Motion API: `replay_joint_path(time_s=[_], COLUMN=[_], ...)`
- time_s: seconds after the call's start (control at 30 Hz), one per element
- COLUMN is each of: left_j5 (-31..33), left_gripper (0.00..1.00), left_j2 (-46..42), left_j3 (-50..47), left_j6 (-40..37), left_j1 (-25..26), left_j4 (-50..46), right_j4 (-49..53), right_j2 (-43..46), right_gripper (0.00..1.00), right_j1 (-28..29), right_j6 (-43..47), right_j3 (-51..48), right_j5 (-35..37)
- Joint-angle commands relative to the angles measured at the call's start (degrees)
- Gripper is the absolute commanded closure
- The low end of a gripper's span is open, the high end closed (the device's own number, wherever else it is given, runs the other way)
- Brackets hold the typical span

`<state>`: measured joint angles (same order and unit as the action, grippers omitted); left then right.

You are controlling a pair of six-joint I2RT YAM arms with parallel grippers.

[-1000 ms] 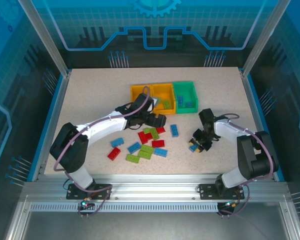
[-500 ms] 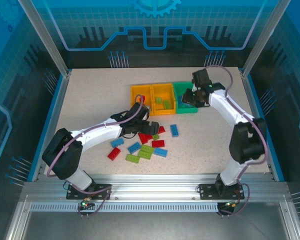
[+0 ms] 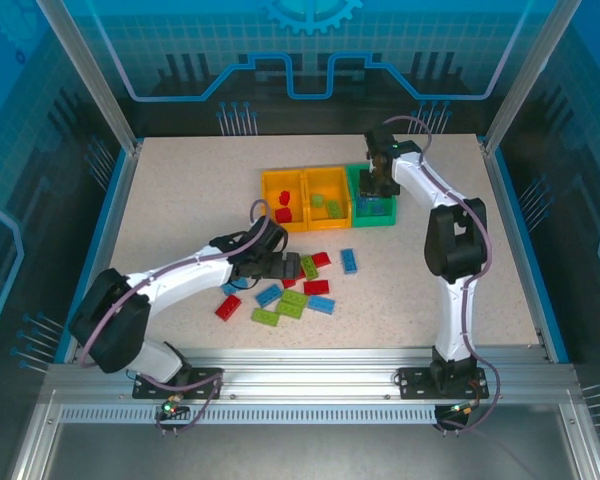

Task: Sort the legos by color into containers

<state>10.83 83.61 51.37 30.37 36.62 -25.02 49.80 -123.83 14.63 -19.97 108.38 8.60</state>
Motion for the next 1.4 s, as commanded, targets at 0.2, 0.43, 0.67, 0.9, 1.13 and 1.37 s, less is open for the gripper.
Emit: replay_joint_path(time_s=[0.2, 0.43, 0.67, 0.9, 1.13, 1.37], left_j5=[4.46, 4.27, 0.25, 0.20, -1.38, -0.42], left_gripper=[0.01, 0.01, 0.01, 0.01, 0.02, 0.10], left_j2=[-10.68, -14.44, -12.37, -8.37, -9.14, -4.70], left_j3=[-7.29, -10.46, -9.33, -6.29, -6.10, -2.74], left_j6=[-0.72, -4.41, -6.31, -9.22, -13.91, -15.25], left_j1=[-3.49, -7.13, -8.93, -8.88, -8.87, -8.90], left_j4=[-6.64, -8.47, -8.96, -13.27, -14.34, -16.28], right_j4=[3.29, 2.98, 0.68, -0.53, -1.92, -1.73], right_j2=[-2.30, -0.27, 5.95, 11.35, 13.12, 13.97], right_gripper=[0.46, 0.30, 0.24, 0.21, 0.21, 0.20], right_j1=[0.66, 0.79, 0.75, -1.25, -3.93, -4.34], right_j6=[2.39, 1.83, -0.05, -0.81, -2.51, -2.36], right_j3=[3.33, 3.18, -1.22, -5.68, -9.52, -9.84], right_j5=[0.29, -0.70, -3.26, -2.89, -5.61, -5.59])
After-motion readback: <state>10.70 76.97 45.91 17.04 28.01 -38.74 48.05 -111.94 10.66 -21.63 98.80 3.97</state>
